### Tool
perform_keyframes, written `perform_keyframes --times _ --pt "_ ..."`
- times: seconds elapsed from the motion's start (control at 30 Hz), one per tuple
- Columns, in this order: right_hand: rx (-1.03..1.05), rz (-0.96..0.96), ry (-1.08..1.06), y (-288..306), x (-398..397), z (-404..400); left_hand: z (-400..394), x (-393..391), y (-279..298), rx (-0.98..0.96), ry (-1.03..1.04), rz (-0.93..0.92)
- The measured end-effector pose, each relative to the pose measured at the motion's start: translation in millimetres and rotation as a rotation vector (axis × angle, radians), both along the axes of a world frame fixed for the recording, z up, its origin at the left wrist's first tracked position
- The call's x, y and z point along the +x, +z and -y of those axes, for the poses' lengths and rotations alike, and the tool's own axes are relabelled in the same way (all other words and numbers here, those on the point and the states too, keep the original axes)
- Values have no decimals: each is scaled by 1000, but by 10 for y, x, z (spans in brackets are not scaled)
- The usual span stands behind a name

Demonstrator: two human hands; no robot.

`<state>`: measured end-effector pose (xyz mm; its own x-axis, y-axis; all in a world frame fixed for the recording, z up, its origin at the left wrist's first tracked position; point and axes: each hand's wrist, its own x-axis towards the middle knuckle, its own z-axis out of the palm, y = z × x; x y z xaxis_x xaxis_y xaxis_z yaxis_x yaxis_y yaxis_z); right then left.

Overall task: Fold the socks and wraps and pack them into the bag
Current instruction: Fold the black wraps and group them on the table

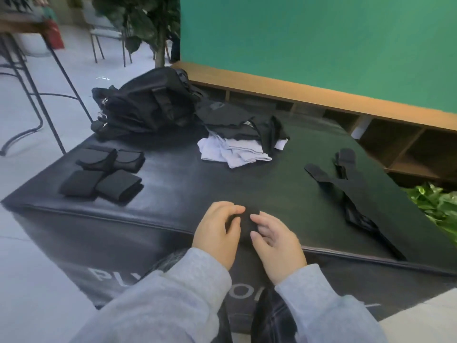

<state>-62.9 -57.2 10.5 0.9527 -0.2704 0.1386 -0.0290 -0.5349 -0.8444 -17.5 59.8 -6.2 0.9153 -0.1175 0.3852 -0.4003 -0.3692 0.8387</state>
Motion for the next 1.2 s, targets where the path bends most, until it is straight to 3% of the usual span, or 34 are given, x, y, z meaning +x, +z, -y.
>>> perform_keyframes --times 0.13,0.23,0.4,0.57,0.83,1.07,1.2 --pt "241 89 8 143 156 -359 -272 19 222 -131 18 1" --pt "346 115 80 246 294 -602 -548 57 313 -236 -2 -128" --pt "417 108 291 413 473 -915 -870 187 451 -207 -35 -207" --pt "134 62 431 384 703 -954 -1216 398 579 -104 224 -87" --pt "-343 87 369 -107 693 -672 -2067 568 542 252 678 99" --pt "-348 80 438 -110 666 -573 -2202 781 183 669 621 219" --pt "-366 95 452 -126 643 -544 -2219 834 66 835 577 153"
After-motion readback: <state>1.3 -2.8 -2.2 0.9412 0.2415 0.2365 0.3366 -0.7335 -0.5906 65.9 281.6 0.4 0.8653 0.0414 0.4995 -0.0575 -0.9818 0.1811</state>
